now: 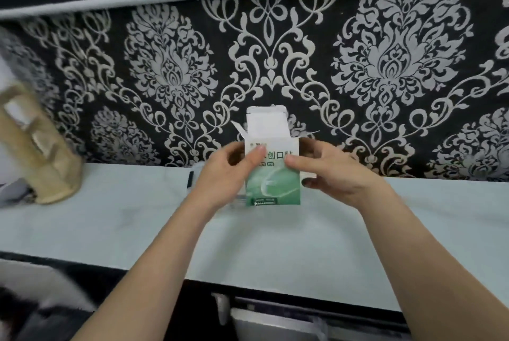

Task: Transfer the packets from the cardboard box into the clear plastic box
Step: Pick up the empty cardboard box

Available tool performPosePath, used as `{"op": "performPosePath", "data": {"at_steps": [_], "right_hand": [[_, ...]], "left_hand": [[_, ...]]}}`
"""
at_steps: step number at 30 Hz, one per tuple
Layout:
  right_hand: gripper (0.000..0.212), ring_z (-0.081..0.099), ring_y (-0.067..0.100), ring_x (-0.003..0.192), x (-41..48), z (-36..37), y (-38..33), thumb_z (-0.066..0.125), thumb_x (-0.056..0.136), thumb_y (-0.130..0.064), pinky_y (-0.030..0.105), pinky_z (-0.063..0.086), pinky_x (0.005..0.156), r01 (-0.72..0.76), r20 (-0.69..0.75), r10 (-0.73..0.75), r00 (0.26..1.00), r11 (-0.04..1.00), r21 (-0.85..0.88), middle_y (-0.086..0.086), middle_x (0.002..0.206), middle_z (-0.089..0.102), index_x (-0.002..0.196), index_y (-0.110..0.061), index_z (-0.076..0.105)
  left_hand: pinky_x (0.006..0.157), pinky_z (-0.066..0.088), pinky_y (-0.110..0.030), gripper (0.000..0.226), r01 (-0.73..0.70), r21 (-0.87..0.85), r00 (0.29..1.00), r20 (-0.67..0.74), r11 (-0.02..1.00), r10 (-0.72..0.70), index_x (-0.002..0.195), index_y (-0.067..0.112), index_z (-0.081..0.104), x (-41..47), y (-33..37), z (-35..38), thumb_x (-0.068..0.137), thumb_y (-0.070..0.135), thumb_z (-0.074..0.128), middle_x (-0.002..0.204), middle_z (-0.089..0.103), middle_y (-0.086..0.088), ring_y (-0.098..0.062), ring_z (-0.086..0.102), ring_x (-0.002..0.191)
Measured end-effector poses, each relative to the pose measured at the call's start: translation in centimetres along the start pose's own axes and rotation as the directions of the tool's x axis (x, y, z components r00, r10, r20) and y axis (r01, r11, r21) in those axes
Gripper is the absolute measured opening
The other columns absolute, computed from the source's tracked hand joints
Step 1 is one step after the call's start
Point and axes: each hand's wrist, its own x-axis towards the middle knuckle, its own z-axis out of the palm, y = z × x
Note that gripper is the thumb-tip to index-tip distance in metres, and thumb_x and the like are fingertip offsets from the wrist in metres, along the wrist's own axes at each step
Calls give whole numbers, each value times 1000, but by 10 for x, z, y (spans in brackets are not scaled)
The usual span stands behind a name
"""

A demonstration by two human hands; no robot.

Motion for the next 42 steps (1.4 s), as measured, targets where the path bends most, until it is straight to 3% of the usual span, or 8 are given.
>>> {"op": "performPosePath", "data": {"at_steps": [5,10,13,21,27,33,37,42], "right_hand": [[43,64,12,105,44,117,-13,77,75,-32,31,50,81,19,60,-18,998,1000,-24,-8,108,69,113,-24,58],[48,70,15,99,76,209,-10,76,80,-11,34,58,85,41,236,-22,971,996,-78,-1,111,71,122,-16,55],[41,70,20,101,90,267,3,70,85,0,34,58,85,29,354,13,935,993,-113,5,113,71,123,-9,58],[27,68,0,69,121,418,59,65,88,3,12,49,58,63,392,30,920,972,-224,5,94,72,112,-8,66],[19,61,7,66,130,532,121,69,84,-4,19,44,58,19,437,113,892,958,-285,1,84,69,102,-11,68],[24,64,20,86,124,620,177,60,88,-3,35,51,76,-132,519,277,809,945,-300,1,95,69,91,-27,58],[51,58,26,107,123,649,220,51,78,-13,40,51,91,-60,580,381,720,867,-495,4,127,60,122,-38,54],[56,63,23,100,120,638,224,43,86,9,31,56,82,-145,566,415,713,876,-460,-9,92,60,128,-28,55]], "left_hand": [[74,52,-26,32,35,64,968,-252,997,-18,83,27,68,-23,-26,-101,93,51,50,84,72,12,-5,68,82],[76,54,-26,7,50,-172,922,-371,984,-111,95,24,68,-50,-64,-184,90,26,63,90,74,11,-9,69,86],[84,55,-30,54,87,-183,878,-451,979,-162,120,21,60,-74,-95,-231,70,34,75,110,69,2,-13,68,97],[96,47,-40,76,368,31,621,-752,929,-221,126,23,47,-130,-169,-325,63,57,70,116,60,6,-16,57,108],[97,43,-41,65,550,49,454,-855,834,-249,137,28,34,-176,-240,-380,79,44,59,130,56,1,-26,52,118],[71,37,-36,60,815,106,346,-878,570,-331,140,16,26,-218,-307,-422,88,37,49,105,55,-5,-32,52,90],[97,38,-50,71,900,223,354,-875,374,-330,145,12,21,-242,-355,-427,85,28,57,145,33,-18,-41,34,127],[88,42,-43,46,893,391,439,-645,224,-625,132,17,49,-241,-383,-415,86,20,50,130,48,-12,-34,40,118]]}}
